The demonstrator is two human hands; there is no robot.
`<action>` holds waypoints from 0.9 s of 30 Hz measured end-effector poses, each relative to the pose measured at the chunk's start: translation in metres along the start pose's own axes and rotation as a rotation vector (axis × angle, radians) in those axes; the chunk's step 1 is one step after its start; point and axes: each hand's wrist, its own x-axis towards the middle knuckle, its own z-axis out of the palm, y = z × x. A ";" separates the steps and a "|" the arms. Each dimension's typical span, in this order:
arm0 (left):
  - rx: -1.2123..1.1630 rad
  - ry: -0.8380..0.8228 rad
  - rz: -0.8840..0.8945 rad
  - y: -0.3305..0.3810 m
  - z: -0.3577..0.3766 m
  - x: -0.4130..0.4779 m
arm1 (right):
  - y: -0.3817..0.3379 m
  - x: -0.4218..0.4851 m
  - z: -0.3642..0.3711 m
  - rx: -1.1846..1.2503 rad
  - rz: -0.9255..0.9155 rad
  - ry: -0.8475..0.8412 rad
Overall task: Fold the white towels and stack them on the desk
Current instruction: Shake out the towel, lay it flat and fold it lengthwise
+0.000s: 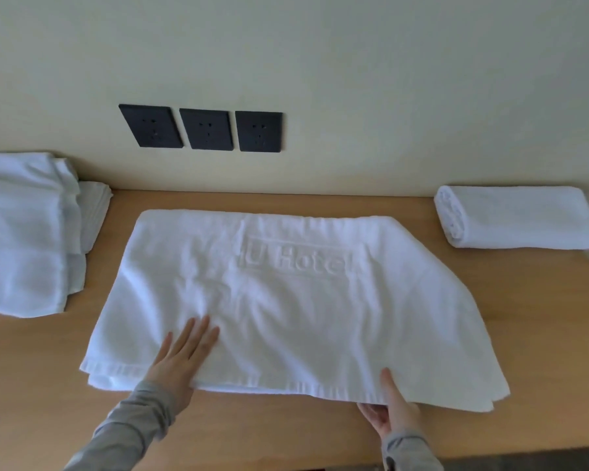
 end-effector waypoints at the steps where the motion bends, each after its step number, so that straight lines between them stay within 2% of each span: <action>1: 0.013 0.008 0.016 0.001 -0.001 0.000 | 0.004 -0.006 0.005 -0.039 0.012 0.005; 4: -0.002 -0.031 0.047 0.002 -0.001 0.000 | 0.023 -0.025 0.027 -0.186 0.067 -0.062; 7: -0.099 -0.022 0.091 -0.003 -0.001 0.001 | 0.043 -0.042 0.052 -0.441 0.097 -0.199; 9: -0.209 0.046 0.061 -0.015 -0.004 -0.005 | 0.055 -0.056 0.073 -0.625 0.127 -0.326; 11: -0.298 0.170 -0.047 -0.031 -0.008 -0.014 | 0.068 -0.072 0.095 -0.814 0.073 -0.469; 13: -0.397 0.335 -0.244 -0.052 -0.014 -0.024 | 0.084 -0.083 0.120 -0.971 -0.110 -0.576; 15: -0.513 0.459 -0.495 -0.075 -0.019 -0.031 | 0.098 -0.090 0.147 -1.115 -0.379 -0.634; 18: -0.772 0.392 -0.774 -0.108 -0.021 -0.034 | 0.112 -0.099 0.191 -1.359 -0.806 -0.695; 22: -0.919 0.194 -0.847 -0.132 -0.022 -0.035 | 0.138 -0.102 0.239 -1.552 -1.152 -0.852; 27: -1.015 0.233 -0.816 -0.139 -0.028 -0.040 | 0.171 -0.113 0.277 -1.718 -1.397 -0.920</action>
